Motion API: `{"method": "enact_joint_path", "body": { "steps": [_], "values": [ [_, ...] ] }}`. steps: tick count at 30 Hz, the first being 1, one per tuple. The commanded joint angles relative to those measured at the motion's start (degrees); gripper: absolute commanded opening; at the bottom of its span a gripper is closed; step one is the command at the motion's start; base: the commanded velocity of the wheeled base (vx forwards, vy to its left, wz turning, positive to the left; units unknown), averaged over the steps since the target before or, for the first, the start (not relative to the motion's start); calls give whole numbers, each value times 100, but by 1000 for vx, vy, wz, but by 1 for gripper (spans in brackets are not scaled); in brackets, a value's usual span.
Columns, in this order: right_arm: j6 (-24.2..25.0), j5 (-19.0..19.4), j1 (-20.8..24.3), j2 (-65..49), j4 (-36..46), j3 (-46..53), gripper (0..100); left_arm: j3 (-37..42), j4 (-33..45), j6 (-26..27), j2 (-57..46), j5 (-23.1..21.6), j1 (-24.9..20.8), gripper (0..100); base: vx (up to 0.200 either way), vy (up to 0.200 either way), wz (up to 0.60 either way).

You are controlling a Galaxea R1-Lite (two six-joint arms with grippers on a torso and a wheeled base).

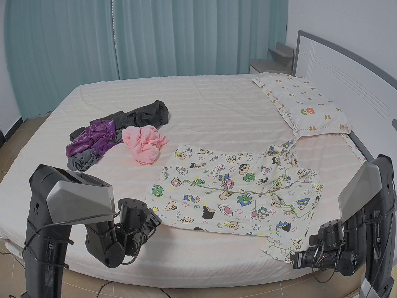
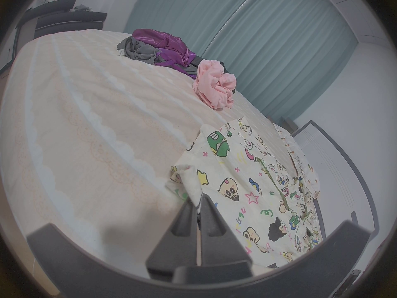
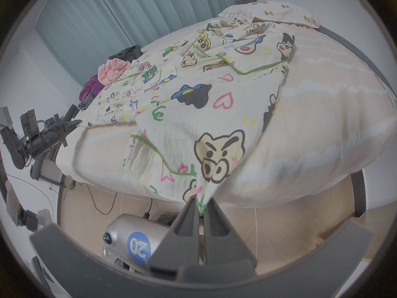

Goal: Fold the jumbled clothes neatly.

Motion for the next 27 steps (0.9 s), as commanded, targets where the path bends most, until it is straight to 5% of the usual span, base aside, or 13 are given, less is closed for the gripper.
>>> {"method": "enact_joint_path", "body": {
  "steps": [1,17,27],
  "values": [
    [-65,-100,-275,-284,-14,101,0,125,2,7,-49,-8,-18,0,0,0,0],
    [-794,559,-811,-2033,2649,101,0,811,2,393,-339,-8,-255,0,0,0,0],
    [-1515,761,-1365,-2208,3378,101,0,1382,2,517,-488,-8,-475,0,0,0,0]
  ]
}}
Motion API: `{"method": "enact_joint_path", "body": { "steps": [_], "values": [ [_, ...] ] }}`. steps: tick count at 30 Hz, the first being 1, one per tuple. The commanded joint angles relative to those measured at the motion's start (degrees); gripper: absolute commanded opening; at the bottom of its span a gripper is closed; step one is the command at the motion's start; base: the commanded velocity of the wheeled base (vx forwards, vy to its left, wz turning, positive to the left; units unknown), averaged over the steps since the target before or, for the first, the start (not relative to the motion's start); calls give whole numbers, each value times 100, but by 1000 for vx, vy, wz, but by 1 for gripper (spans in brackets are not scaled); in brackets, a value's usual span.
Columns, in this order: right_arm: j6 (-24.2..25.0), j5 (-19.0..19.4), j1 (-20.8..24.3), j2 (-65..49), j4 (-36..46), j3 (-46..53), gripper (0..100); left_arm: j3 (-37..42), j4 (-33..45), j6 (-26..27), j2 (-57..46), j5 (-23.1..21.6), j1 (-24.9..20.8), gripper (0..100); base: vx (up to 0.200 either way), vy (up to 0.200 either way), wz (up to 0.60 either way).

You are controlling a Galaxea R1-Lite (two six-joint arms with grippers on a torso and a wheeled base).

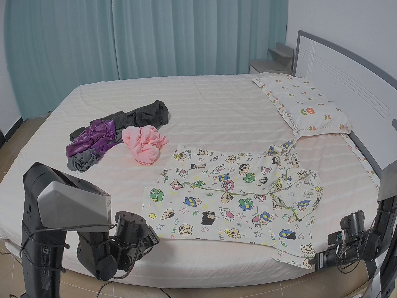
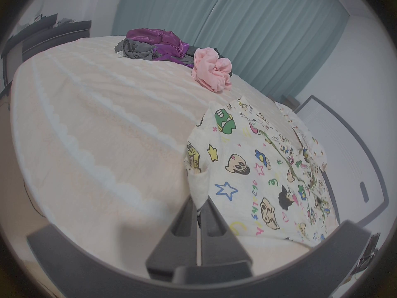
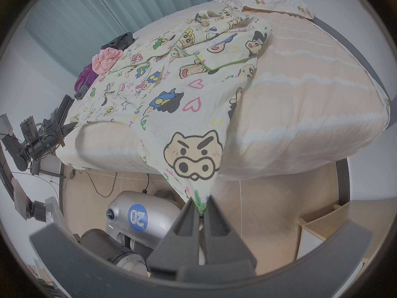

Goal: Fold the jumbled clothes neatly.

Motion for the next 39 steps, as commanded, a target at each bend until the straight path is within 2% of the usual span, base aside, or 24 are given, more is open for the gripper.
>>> {"method": "enact_joint_path", "body": {
  "steps": [1,6,21,39],
  "values": [
    [-238,33,-257,-180,208,101,0,260,0,29,-108,3,-122,0,0,0,0],
    [-440,182,-345,-198,454,101,0,471,9,90,-161,3,-219,0,0,0,0],
    [-1029,191,-459,-576,1236,101,0,1113,26,257,-205,-6,-650,0,0,0,0],
    [-1354,182,-441,-857,2019,101,0,1640,53,284,-249,-67,-957,0,0,0,0]
  ]
}}
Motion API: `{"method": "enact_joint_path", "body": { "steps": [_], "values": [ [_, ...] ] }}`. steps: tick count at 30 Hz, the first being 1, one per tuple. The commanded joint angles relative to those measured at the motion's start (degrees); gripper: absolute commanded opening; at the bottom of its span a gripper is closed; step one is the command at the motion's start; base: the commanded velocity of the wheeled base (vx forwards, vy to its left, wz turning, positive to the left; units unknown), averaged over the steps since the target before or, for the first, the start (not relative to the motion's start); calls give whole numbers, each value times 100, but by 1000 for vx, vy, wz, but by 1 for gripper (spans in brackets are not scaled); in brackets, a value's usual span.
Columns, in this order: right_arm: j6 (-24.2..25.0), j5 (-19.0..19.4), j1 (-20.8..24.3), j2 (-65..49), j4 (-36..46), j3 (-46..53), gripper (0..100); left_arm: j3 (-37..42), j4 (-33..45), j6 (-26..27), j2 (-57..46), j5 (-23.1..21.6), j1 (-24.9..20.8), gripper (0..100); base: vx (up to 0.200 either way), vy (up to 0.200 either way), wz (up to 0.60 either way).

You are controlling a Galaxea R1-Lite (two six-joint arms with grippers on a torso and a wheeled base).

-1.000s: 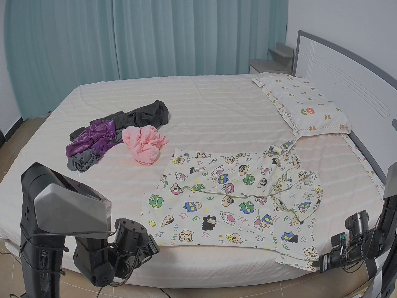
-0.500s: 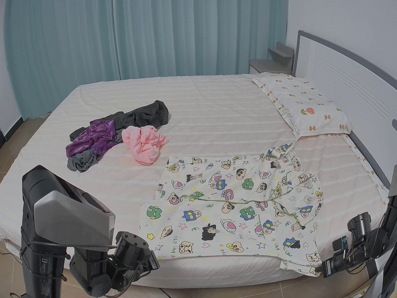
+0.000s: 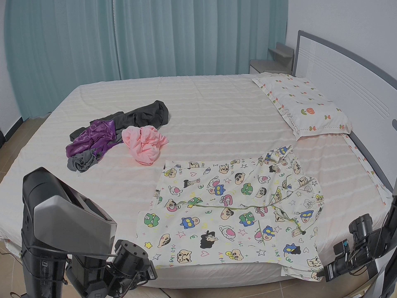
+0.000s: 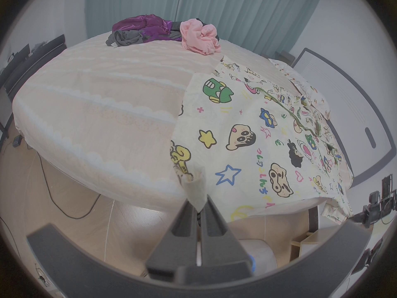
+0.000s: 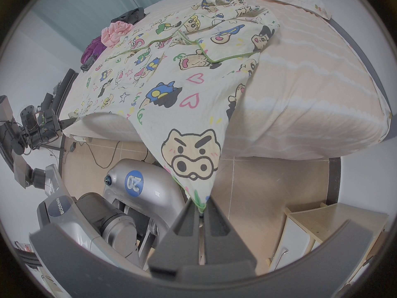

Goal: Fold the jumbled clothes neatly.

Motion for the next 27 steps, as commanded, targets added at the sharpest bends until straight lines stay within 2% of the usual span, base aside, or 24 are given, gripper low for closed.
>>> {"method": "enact_joint_path", "body": {
  "steps": [1,7,11,12,14,15,20,21,22,23,24,26,27],
  "values": [
    [-50,2,16,-111,114,99,0,166,0,0,-22,-4,-92,0,0,0,0],
    [-32,221,-10,-472,70,99,0,113,0,0,-242,-4,-57,0,0,0,0],
    [12,696,-63,-1061,105,99,0,-10,159,9,-585,-21,-48,0,0,0,0],
    [12,696,-63,-1061,105,99,0,-10,159,9,-585,-21,-48,0,0,0,0],
    [73,907,-177,-1315,105,99,0,-414,835,0,-928,-21,66,0,0,0,0],
    [73,916,-177,-1324,105,99,0,-441,879,0,-954,-30,66,0,0,0,0],
    [91,1276,-380,-1597,97,-68,0,-1451,3015,-71,-1859,-188,128,0,0,0,0],
    [91,1285,-388,-1606,105,-77,0,-1478,3059,-79,-1877,-188,128,0,0,0,0],
    [109,1408,-459,-1641,105,-183,0,-1882,3841,-150,-2035,-241,128,0,0,0,0],
    [109,1408,-459,-1641,105,-183,0,-1882,3841,-150,-2035,-241,128,0,0,0,0],
    [214,1505,-529,-1649,105,-270,0,-2295,4535,-255,-2114,-399,172,0,0,0,0],
    [337,1619,-555,-1667,105,-376,0,-2778,5326,-431,-2185,-707,251,0,0,0,0],
    [346,1628,-555,-1667,105,-376,0,-2778,5326,-431,-2185,-707,251,0,0,0,0]
  ]
}}
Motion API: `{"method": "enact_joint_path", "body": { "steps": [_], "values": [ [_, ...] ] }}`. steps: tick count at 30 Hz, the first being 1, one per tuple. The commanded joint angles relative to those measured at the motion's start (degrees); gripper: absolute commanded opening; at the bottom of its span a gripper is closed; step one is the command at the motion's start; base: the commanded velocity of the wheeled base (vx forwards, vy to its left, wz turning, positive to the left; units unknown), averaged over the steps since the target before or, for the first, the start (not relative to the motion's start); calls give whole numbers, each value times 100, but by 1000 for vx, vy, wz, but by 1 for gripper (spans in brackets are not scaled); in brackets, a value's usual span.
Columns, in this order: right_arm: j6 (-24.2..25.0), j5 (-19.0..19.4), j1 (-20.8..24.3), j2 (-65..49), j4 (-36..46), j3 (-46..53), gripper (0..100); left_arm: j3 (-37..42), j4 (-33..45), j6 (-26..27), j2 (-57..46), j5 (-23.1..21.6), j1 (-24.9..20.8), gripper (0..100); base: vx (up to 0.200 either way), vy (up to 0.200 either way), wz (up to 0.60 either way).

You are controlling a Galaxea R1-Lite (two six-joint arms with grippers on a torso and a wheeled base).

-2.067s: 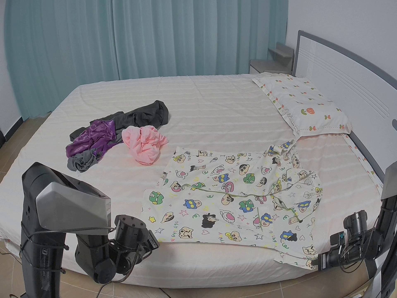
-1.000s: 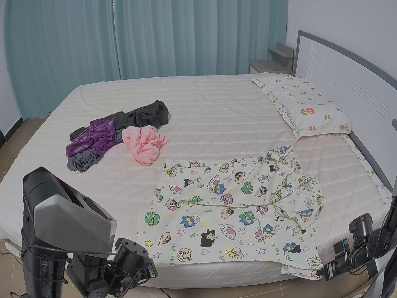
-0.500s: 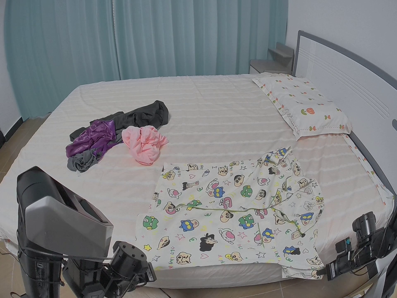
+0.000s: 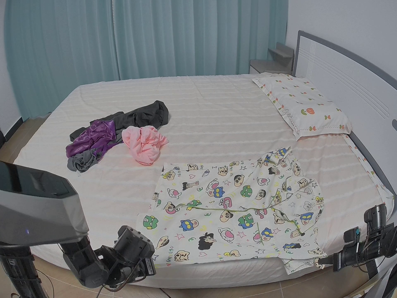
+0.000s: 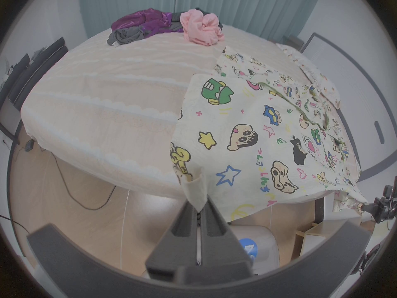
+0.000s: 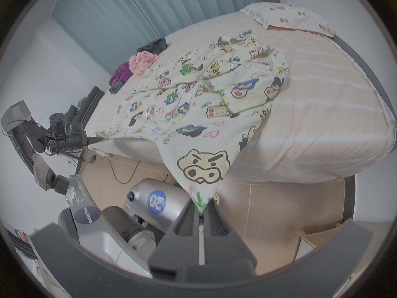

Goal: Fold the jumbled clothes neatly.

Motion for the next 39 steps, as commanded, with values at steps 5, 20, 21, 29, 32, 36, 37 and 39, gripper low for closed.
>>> {"method": "enact_joint_path", "body": {
  "steps": [5,20,21,29,32,36,37,39],
  "values": [
    [357,445,-328,-334,-13,-506,0,-2259,2543,-723,-660,-884,211,0,0,0,0],
    [814,796,-513,-185,4,-1227,0,-3077,2657,-732,43,-866,818,0,0,0,0],
    [823,796,-513,-167,4,-1245,0,-3094,2657,-732,43,-866,827,0,0,0,0],
    [910,831,-521,307,-40,-1667,0,-3543,2657,-758,166,-884,1020,0,0,0,0],
    [928,831,-521,457,-40,-1851,0,-3683,2666,-758,175,-884,1134,0,0,0,0],
    [1016,831,-557,624,-48,-2097,0,-3868,2666,-758,307,-884,1266,0,0,0,0],
    [1025,831,-557,633,-48,-2124,0,-3885,2666,-758,324,-893,1275,0,0,0,0],
    [1095,831,-548,729,-48,-2273,0,-4008,2666,-758,456,-893,1319,0,0,0,0]
  ]
}}
